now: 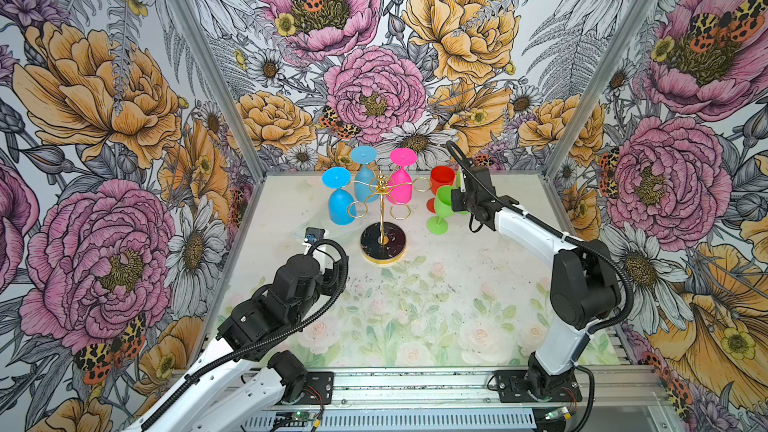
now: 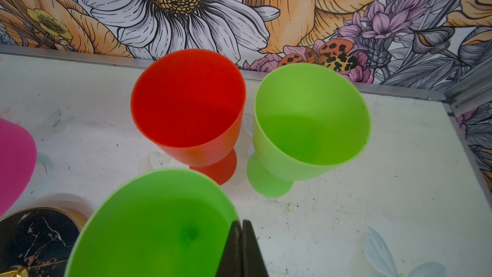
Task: Take the wine glass off the wine glass rack
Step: 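Lower the green glass beside the red and green glasses while the left arm draws back, then open the right gripper to release the green glass standing on the table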
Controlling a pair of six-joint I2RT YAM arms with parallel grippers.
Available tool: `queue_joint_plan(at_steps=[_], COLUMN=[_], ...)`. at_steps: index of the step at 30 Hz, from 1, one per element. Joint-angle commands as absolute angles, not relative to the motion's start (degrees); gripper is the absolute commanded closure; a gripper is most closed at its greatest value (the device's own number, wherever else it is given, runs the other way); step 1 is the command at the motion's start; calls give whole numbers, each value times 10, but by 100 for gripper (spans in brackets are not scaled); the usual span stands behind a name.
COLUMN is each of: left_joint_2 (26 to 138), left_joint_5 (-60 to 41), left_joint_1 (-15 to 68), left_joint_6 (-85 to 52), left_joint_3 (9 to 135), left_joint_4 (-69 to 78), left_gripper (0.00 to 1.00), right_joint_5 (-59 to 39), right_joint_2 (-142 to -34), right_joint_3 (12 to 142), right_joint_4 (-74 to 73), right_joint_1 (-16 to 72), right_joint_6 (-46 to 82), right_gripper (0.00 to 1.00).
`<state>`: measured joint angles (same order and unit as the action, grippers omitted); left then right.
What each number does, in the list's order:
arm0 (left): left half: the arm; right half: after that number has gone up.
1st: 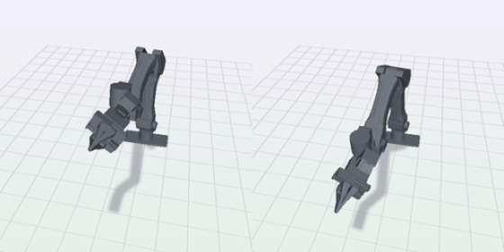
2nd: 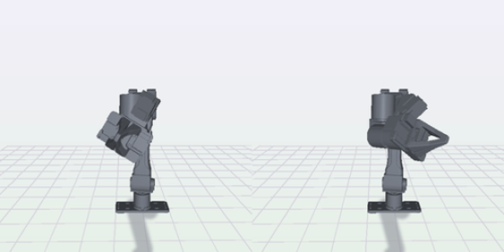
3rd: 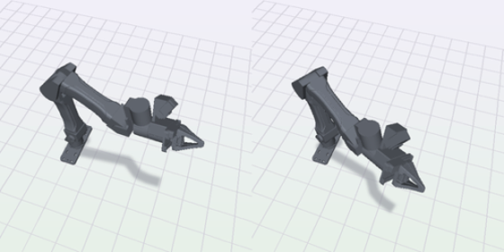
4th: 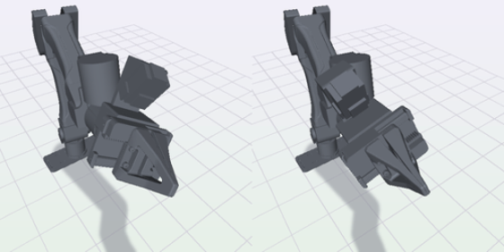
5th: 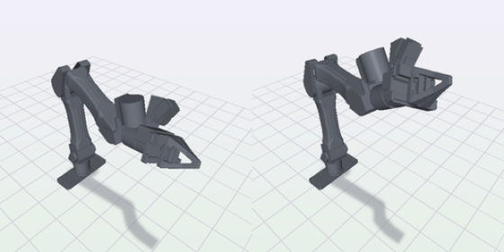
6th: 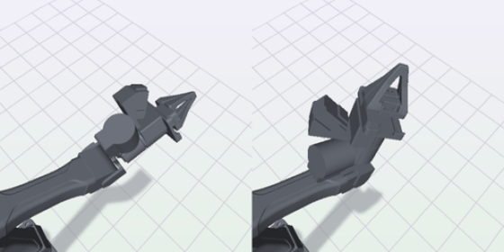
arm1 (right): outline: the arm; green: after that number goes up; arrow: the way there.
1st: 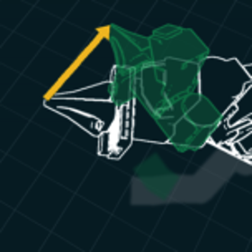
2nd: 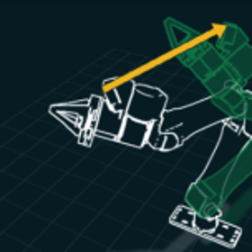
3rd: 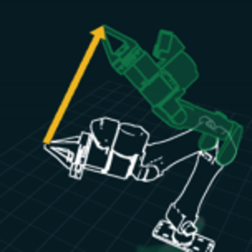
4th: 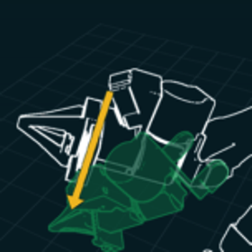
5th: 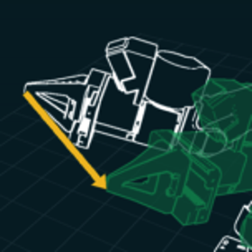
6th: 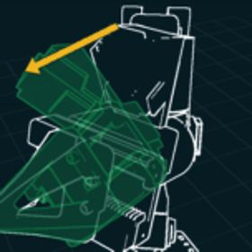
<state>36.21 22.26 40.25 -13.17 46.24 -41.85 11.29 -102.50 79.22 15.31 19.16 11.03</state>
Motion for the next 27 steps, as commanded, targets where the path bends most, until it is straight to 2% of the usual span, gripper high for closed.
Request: queue_joint_plan(at_steps=[1, 27], left_joint_2=[355, 355], left_joint_5=[208, 194], left_joint_1=[396, 373], left_joint_6=[-134, -128], left_joint_3=[453, 468], left_joint_4=[-419, -420], left_gripper=[26, 26], right_joint_5=[129, 84], right_joint_2=[-1034, -1048], right_joint_3=[815, 832], right_joint_4=[154, 168], right_joint_1=[194, 197], right_joint_6=[101, 111], right_gripper=[100, 95])
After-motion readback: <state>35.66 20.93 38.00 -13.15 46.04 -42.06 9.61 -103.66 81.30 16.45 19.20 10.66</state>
